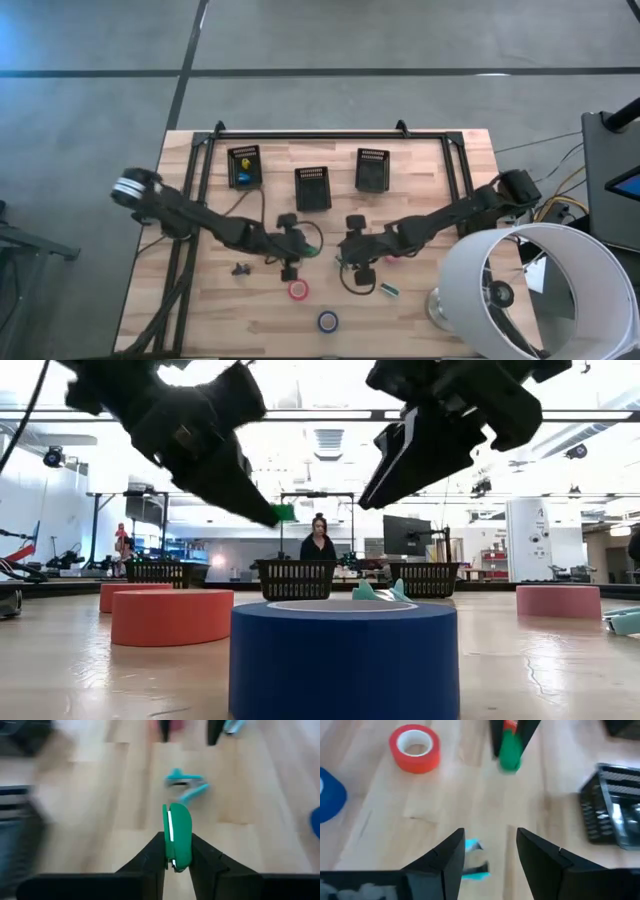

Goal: Pick and place Stapler, Stapler remover, tape
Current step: Put the green stapler into the left black bin, then put the black staple remover into the middle black bin

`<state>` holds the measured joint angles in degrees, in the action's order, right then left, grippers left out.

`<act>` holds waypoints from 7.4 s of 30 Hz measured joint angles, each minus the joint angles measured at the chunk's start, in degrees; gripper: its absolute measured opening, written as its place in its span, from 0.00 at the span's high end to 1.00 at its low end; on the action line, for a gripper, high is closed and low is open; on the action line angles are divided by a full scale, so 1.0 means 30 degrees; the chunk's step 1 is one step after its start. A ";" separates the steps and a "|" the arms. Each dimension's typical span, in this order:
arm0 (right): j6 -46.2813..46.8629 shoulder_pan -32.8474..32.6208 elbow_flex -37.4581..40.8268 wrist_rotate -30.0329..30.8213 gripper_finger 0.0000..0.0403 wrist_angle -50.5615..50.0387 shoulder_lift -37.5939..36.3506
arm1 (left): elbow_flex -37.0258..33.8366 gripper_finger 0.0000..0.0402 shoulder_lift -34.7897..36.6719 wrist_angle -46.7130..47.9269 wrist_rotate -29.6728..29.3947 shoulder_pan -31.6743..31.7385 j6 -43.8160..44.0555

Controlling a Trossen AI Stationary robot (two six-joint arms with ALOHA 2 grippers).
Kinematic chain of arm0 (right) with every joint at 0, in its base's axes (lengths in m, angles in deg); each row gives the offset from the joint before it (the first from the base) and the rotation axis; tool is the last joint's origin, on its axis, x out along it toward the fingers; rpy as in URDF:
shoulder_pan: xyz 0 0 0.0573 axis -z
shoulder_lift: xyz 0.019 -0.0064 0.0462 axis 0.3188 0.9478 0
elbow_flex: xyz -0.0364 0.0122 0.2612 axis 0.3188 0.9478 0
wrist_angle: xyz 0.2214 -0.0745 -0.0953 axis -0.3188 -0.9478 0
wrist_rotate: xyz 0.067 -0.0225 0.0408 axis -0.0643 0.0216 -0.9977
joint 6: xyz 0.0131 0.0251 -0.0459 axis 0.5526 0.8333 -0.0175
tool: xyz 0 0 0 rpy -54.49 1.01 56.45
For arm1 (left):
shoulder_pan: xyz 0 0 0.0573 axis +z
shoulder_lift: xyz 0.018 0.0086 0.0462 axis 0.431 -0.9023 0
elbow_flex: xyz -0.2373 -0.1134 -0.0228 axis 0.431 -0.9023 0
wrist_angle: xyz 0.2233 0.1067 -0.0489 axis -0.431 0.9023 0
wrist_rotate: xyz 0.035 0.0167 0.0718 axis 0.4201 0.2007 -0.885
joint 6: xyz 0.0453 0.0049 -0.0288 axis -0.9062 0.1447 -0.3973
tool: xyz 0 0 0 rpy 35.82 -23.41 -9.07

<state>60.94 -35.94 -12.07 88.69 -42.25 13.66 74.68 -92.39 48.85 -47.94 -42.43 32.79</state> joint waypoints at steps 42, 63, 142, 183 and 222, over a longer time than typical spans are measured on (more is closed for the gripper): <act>-0.1056 0.4262 0.4116 0.0483 0.69 -0.1044 -0.3354 | -0.1515 0.81 0.3373 1.2201 0.1284 1.7058 0.1579; -0.1628 0.4255 0.3758 0.0439 0.69 -0.0495 -0.3354 | -0.1399 0.62 0.2907 1.1440 0.0030 1.7051 0.0786; -0.2314 0.4255 0.2881 -0.1254 0.54 0.2011 -0.1474 | -0.2567 0.57 0.7678 1.5528 0.4154 -0.6219 1.6275; -0.5099 0.4262 0.2135 -0.1222 0.54 0.2018 -0.1481 | 0.3079 0.57 -0.0118 1.1272 1.0147 -1.0628 1.7083; -0.9940 0.4255 0.1342 -0.1164 0.54 0.2081 -0.1481 | 0.7938 0.57 -0.3947 1.8734 0.3654 -1.0598 1.4468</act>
<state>31.12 -23.17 -8.05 85.20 -36.01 9.21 98.49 -104.23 105.05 -36.98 -74.22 76.20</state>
